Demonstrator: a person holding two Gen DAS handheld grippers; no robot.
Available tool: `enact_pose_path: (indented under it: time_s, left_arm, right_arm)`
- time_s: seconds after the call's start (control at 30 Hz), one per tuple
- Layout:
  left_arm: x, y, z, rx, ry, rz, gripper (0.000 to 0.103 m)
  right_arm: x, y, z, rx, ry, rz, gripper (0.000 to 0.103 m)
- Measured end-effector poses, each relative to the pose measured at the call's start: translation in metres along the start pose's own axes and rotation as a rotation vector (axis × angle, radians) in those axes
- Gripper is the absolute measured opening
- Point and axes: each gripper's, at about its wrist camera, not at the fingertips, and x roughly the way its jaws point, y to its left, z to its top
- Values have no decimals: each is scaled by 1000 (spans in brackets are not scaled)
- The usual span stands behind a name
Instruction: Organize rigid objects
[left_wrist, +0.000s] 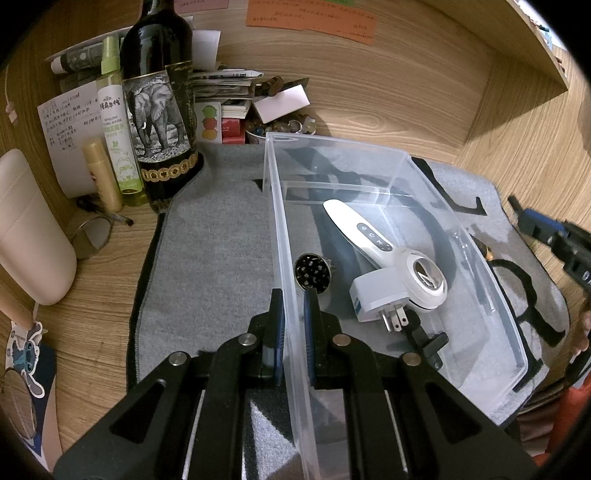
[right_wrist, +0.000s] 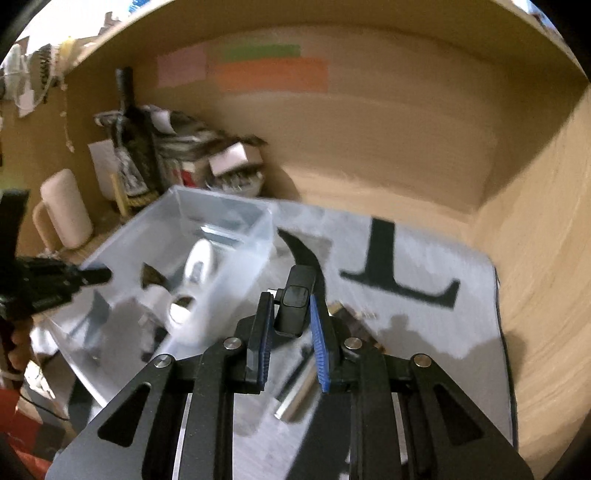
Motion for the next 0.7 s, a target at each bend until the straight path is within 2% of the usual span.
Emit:
enact_pose_path:
  time_s: [0.13, 0.33, 0.53, 0.7]
  left_arm:
    - [0, 0, 0, -1, 0, -1, 9]
    - [0, 0, 0, -1, 0, -1, 9]
    - [0, 0, 0, -1, 0, 0, 9]
    - [0, 1, 0, 1, 0, 1, 9]
  right_arm:
    - [-6, 17, 15, -37, -47, 38, 18]
    - [-3, 41, 26, -87, -73, 85, 18]
    - [11, 63, 33, -132, -61, 139, 18]
    - [32, 79, 40, -164, -5, 201, 18]
